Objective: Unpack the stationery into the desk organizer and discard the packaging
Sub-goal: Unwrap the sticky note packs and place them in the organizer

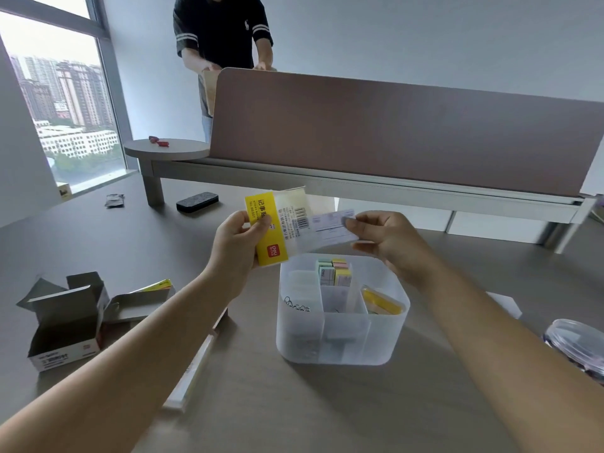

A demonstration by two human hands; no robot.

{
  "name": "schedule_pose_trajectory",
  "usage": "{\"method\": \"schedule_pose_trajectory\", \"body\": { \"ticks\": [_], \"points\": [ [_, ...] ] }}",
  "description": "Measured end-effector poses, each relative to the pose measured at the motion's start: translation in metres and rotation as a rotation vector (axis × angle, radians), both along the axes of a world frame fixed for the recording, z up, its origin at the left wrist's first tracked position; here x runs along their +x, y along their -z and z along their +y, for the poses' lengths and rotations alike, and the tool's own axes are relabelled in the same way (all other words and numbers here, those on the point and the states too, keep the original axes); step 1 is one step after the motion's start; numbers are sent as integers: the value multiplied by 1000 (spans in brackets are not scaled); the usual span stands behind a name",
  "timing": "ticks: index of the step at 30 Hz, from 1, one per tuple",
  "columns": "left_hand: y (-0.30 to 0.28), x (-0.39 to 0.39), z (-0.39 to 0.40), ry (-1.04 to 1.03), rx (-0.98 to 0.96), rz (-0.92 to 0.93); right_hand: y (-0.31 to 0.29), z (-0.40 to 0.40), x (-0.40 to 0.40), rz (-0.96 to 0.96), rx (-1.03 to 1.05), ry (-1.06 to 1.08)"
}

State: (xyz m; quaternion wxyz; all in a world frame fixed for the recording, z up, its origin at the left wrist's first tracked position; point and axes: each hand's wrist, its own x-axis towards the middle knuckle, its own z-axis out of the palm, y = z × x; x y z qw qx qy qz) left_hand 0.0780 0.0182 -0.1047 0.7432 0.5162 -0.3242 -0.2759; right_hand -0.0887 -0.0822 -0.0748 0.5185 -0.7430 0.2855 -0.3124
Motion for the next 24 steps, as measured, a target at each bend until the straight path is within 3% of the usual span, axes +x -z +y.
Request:
{"method": "schedule_pose_trajectory", "body": {
  "ticks": [6, 13, 24],
  "points": [
    [7, 12, 3, -65, 51, 59, -11, -9, -16, 131, -318, 63],
    [3, 8, 3, -56, 44, 57, -23, -10, -21, 392, -314, -152],
    [2, 9, 2, -46, 66, 49, -33, -15, 3, 618, -516, -171]
  ]
}}
